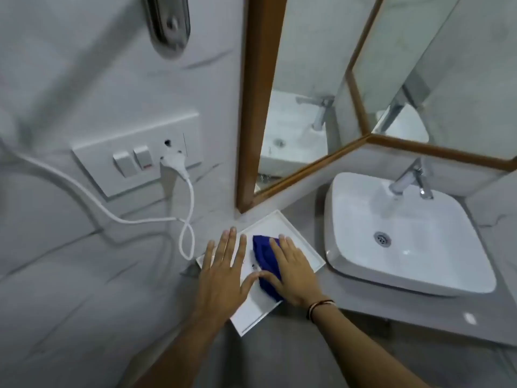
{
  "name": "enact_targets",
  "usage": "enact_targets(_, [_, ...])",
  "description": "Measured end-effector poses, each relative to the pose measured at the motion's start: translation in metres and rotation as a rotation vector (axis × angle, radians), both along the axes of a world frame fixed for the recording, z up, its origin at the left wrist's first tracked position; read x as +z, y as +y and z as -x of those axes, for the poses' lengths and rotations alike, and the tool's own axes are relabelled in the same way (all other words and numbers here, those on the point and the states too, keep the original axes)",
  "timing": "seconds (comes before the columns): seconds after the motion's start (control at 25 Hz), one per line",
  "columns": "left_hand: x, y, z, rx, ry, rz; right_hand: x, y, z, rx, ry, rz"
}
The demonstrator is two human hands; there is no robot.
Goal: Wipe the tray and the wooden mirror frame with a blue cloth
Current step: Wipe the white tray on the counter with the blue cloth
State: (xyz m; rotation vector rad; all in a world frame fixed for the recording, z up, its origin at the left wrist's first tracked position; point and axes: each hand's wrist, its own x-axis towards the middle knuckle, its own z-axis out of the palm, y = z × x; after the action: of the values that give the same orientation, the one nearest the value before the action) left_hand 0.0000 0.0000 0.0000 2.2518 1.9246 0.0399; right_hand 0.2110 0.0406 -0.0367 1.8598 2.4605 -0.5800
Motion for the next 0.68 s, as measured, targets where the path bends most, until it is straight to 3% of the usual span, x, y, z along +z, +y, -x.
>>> enact_targets(0.12, [-0.071,-0.003,0.004,-0.03,0.071,0.088,-0.071,0.01,0.007,0.063,-0.114,0.116])
enact_targets(0.28, [-0.137,0.007,0.011,0.01,-0.032,0.093,-0.129,0.036,0.014,0.041,-0.151,0.086])
enact_targets(0.68, [-0.178,0.022,0.002,-0.024,0.086,0.118,-0.157,0.04,0.02,-0.076,-0.105,-0.109])
